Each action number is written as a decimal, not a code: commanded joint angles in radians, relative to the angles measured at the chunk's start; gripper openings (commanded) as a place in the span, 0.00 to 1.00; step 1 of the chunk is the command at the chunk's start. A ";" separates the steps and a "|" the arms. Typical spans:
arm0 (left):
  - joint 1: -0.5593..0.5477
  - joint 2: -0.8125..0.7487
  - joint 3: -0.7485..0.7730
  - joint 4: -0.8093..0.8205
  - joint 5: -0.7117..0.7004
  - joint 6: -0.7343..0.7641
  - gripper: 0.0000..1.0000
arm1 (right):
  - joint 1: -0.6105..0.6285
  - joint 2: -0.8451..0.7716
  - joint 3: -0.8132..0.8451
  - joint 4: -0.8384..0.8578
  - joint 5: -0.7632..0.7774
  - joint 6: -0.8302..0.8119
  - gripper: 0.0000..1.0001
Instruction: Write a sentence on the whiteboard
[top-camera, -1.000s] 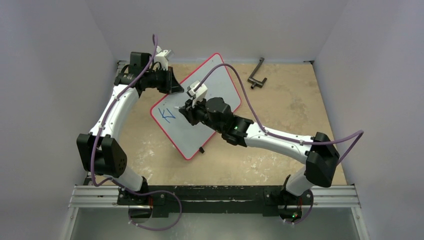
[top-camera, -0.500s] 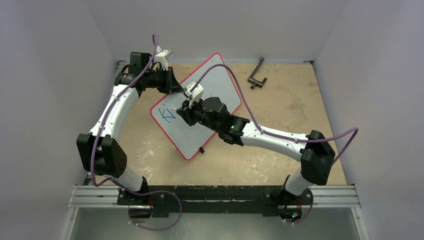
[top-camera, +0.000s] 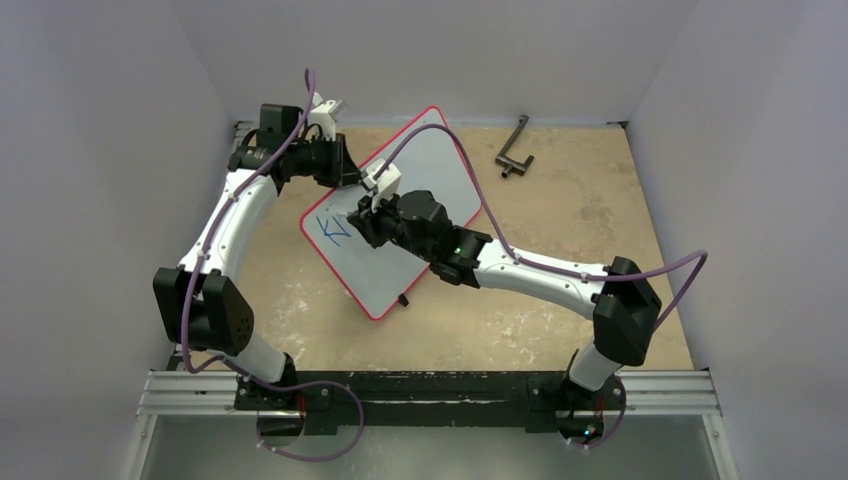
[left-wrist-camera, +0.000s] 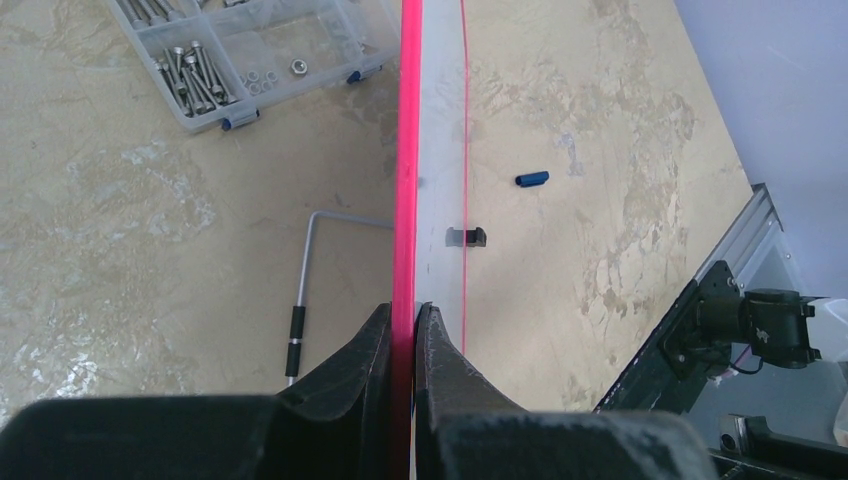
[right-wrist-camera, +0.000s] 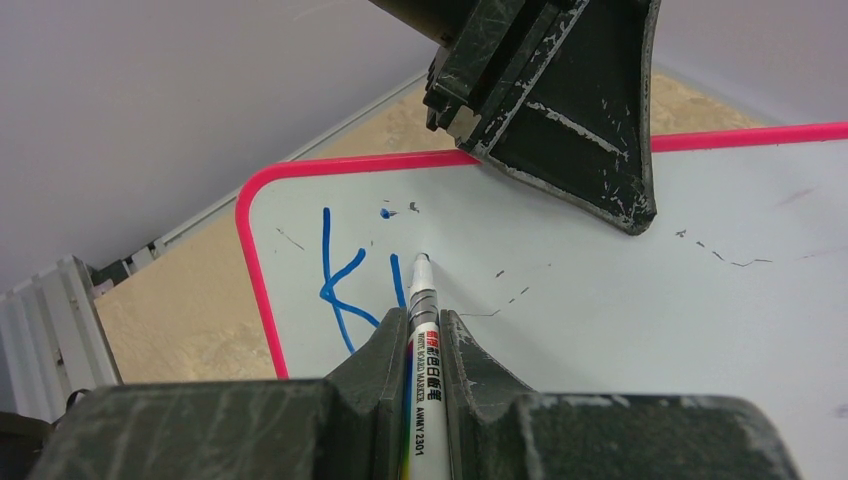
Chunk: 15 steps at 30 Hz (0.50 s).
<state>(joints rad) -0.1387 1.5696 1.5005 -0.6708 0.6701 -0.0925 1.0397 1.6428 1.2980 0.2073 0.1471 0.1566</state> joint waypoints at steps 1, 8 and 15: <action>-0.018 -0.021 -0.016 -0.090 -0.074 0.066 0.00 | -0.002 0.013 0.005 0.017 0.032 0.009 0.00; -0.018 -0.022 -0.015 -0.089 -0.072 0.066 0.00 | -0.003 -0.009 -0.073 0.024 0.033 0.033 0.00; -0.018 -0.024 -0.017 -0.090 -0.074 0.066 0.00 | -0.002 -0.042 -0.157 0.025 0.035 0.061 0.00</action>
<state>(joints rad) -0.1387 1.5692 1.5002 -0.6716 0.6678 -0.0864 1.0397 1.6085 1.1889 0.2657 0.1516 0.1947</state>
